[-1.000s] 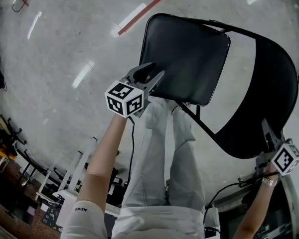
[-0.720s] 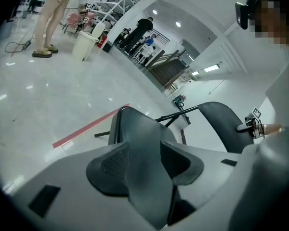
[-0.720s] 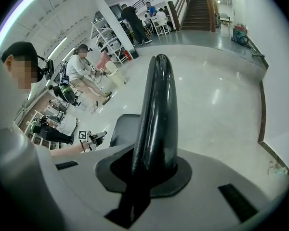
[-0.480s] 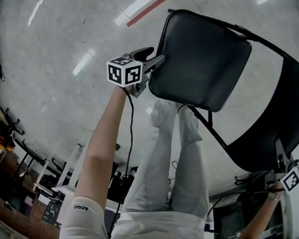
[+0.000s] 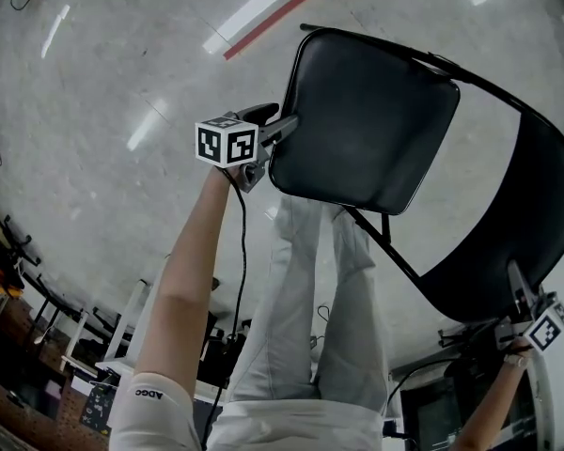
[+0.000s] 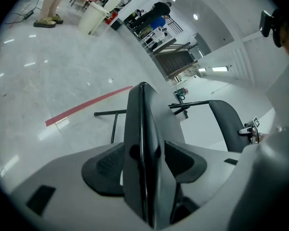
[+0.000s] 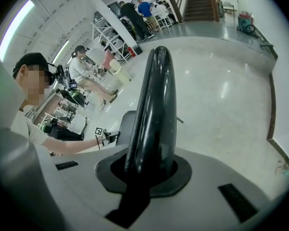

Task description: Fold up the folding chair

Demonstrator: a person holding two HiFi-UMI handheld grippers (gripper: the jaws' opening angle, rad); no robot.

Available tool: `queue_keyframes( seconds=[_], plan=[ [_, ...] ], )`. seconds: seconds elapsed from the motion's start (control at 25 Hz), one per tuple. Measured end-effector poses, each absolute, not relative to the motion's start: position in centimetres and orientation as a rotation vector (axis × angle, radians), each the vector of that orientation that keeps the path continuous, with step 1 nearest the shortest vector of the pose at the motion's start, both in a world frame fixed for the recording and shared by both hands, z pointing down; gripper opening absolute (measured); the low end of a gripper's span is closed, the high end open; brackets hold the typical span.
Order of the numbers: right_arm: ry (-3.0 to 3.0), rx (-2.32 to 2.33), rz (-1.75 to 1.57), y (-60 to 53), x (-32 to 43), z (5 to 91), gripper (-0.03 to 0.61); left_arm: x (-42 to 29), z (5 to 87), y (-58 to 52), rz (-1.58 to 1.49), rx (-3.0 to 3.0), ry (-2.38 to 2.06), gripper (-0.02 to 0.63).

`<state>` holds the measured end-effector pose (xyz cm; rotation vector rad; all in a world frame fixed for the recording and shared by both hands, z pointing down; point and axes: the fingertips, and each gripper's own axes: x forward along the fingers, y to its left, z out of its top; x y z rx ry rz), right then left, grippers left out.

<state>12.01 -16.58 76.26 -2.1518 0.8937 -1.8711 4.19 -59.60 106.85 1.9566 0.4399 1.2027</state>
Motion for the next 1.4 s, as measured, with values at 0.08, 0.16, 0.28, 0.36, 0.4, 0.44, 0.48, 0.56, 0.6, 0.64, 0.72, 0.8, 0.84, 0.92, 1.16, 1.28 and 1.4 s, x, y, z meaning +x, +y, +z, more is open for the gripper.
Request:
queue_keyframes(
  seconds=[0.08,0.16,0.28,0.36,0.4,0.44,0.48,0.56,0.6,0.64,0.72,0.8,0.84,0.92,1.16,1.28,1.4],
  plan=[
    [0.891,-2.14,-1.858,-15.7,12.4,76.9,0.049,4.0,107.1,-59.6,1.206,1.944,0.448,0.25],
    [0.903,-2.119,-1.843,-15.1,12.8,77.8,0.049,4.0,106.9,-59.5,1.202,1.944,0.476,0.25],
    [0.924,-2.091,-1.822,-13.4,13.3,78.3,0.049,4.5,105.9,-58.2,1.204,1.957,0.52,0.25],
    [0.935,-2.063,-1.795,-10.7,13.5,77.7,0.049,4.9,104.4,-56.1,1.215,1.972,0.529,0.25],
    [0.941,-2.047,-1.776,-9.3,13.6,77.3,0.049,5.1,103.6,-55.0,1.217,1.977,0.53,0.25],
    [0.948,-2.035,-1.761,-8.2,13.8,77.1,0.049,5.3,102.9,-54.2,1.214,1.978,0.53,0.25],
    [0.955,-2.027,-1.752,-7.5,14.0,77.2,0.049,5.5,102.5,-53.8,1.204,1.976,0.528,0.25],
    [0.967,-2.011,-1.751,-6.4,14.4,78.0,0.049,5.7,101.9,-53.6,1.182,1.973,0.529,0.249],
    [0.974,-1.999,-1.748,-5.6,14.5,78.4,0.049,5.8,101.5,-53.3,1.178,1.976,0.534,0.25],
    [0.982,-1.986,-1.74,-4.5,14.7,78.6,0.049,5.9,100.9,-52.6,1.181,1.982,0.542,0.25],
    [0.995,-1.966,-1.718,-1.9,15.0,78.7,0.049,6.2,99.7,-50.5,1.204,1.998,0.561,0.25],
    [1.013,-1.955,-1.703,0.3,15.4,79.0,0.049,6.6,99.3,-48.8,1.24,2.011,0.55,0.274],
    [1.018,-1.951,-1.694,1.2,15.6,79.2,0.049,6.7,99.3,-48.1,1.256,2.009,0.536,0.31],
    [1.016,-1.937,-1.677,3.1,15.9,79.6,0.05,7.0,99.1,-46.8,1.265,1.98,0.525,0.341],
    [1.024,-1.855,-1.634,9.8,16.7,81.0,0.051,8.2,97.1,-40.8,1.254,1.932,0.586,0.348],
    [1.021,-1.836,-1.621,12.0,16.9,81.8,0.054,8.5,96.6,-38.7,1.237,1.901,0.615,0.348],
    [1.021,-1.808,-1.603,12.5,16.9,82.5,0.058,8.5,96.0,-38.3,1.229,1.893,0.625,0.347]
  ],
)
